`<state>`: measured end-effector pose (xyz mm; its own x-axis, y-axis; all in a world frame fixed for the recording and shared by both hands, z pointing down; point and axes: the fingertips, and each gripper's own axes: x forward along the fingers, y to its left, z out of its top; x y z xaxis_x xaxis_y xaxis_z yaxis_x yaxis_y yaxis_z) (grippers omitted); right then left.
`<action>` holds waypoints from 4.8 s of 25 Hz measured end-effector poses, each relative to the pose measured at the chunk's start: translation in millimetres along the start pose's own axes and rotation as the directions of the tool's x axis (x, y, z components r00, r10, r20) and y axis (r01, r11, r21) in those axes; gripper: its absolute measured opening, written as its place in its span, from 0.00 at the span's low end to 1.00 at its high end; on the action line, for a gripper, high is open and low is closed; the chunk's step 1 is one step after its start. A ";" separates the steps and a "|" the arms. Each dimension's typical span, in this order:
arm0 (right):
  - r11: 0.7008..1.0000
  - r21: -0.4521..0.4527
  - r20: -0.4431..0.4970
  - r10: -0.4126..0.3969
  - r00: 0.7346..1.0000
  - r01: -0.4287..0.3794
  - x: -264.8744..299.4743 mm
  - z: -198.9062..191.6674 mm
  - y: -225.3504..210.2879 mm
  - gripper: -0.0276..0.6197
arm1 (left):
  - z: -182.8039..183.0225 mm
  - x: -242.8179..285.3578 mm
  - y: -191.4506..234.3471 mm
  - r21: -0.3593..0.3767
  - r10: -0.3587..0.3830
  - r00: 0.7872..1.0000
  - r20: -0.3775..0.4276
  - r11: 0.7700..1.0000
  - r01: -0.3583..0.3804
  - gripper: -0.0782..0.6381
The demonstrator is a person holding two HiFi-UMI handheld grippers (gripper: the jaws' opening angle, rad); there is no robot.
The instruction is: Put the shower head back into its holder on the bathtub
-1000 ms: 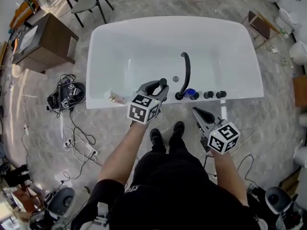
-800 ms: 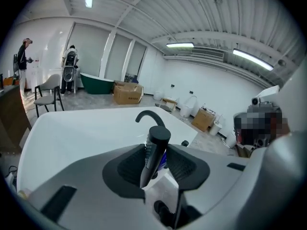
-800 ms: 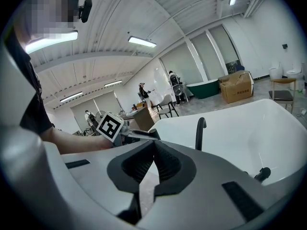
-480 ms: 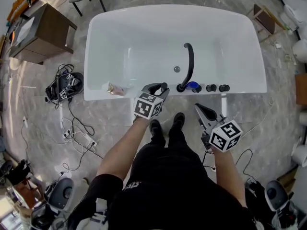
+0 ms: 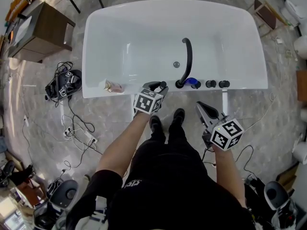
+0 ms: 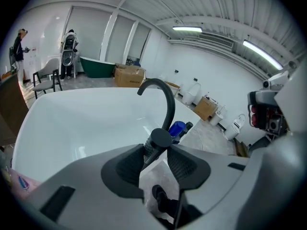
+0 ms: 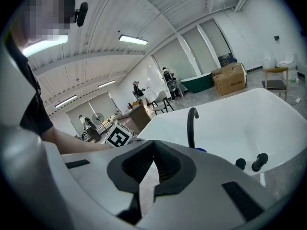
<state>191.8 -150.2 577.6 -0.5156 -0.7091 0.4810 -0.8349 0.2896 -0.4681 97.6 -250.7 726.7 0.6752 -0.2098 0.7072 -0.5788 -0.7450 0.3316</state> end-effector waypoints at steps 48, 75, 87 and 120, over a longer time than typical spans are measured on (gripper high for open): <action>0.975 -0.014 -0.032 0.219 0.975 -0.220 -7.2 47.1 -46.4 0.07 | 11.2 -12.2 -14.6 -0.066 0.164 0.986 -0.030 0.984 -0.165 0.30; 0.944 -0.314 0.250 0.179 0.951 -0.095 -8.8 174.9 62.5 0.06 | 147.2 -280.6 51.9 -0.060 0.291 0.808 0.512 0.951 -0.305 0.26; 0.903 -0.425 0.298 0.202 0.933 -0.060 -14.3 190.6 112.0 0.06 | 168.9 -333.7 50.6 -0.025 0.291 0.759 0.582 0.940 -0.341 0.23; 0.886 -0.463 0.320 0.206 0.925 -0.038 -10.7 206.4 125.5 0.06 | 185.7 -336.4 33.7 -0.004 0.263 0.757 0.598 0.946 -0.325 0.21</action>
